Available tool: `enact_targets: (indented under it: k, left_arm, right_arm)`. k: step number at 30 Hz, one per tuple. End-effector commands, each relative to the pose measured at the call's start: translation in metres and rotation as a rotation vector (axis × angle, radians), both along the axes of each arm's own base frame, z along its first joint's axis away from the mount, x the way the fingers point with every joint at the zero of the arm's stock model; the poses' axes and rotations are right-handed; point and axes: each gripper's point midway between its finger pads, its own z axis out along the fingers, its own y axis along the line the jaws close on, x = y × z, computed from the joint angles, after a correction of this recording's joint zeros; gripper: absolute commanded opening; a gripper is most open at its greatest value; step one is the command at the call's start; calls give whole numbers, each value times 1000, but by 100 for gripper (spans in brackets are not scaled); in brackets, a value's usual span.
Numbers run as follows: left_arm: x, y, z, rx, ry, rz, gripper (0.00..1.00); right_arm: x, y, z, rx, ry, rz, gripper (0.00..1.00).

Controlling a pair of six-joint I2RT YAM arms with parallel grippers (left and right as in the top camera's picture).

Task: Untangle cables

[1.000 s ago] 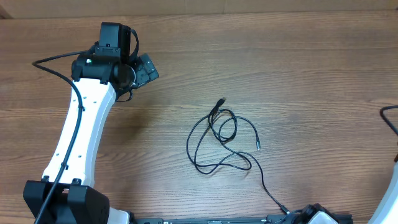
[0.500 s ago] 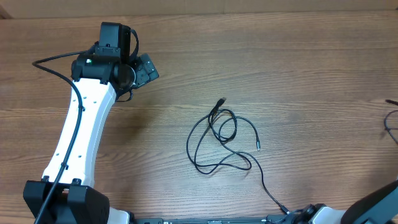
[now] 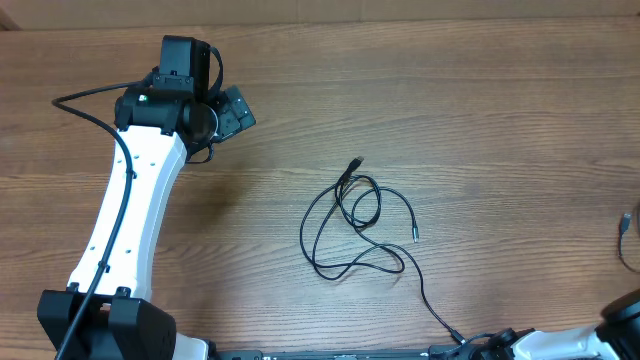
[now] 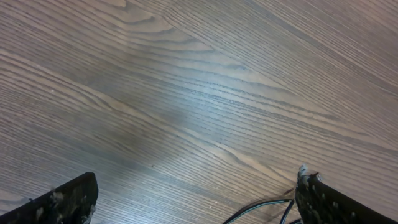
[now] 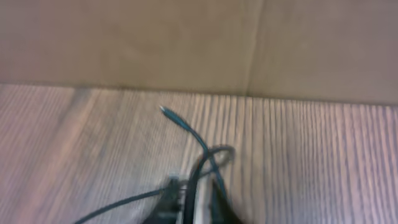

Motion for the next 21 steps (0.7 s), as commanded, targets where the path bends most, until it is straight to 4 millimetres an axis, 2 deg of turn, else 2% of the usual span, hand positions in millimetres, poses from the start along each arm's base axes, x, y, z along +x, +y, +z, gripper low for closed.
enact_targets:
  k: [1, 2, 3, 4, 8, 11, 15, 21]
  left_arm:
    - [1, -3, 7, 0, -19, -19, 100]
    - [1, -3, 7, 0, -19, -19, 100]
    - [1, -3, 7, 0, -19, -19, 100]
    - [1, -4, 7, 0, -19, -20, 100]
    - [1, -3, 7, 0, -19, -19, 100]
    - [1, -3, 7, 0, -19, -19, 100]
    - [1, -3, 7, 0, -19, -19, 100]
    - [1, -3, 7, 0, -19, -19, 100]
  right_arm:
    - [12, -3, 4, 10, -58, 32, 45]
    - [12, -3, 4, 10, -61, 35, 63]
    - [14, -2, 4, 10, -67, 42, 86]
    - [17, -2, 5, 13, -77, 54, 100]
    - [31, 6, 7, 41, -135, 127, 100]
    - [35, 13, 20, 41, -163, 157, 100]
    - [29, 21, 60, -16, -181, 153, 100]
    - [14, 46, 134, -127, -243, 142, 100]
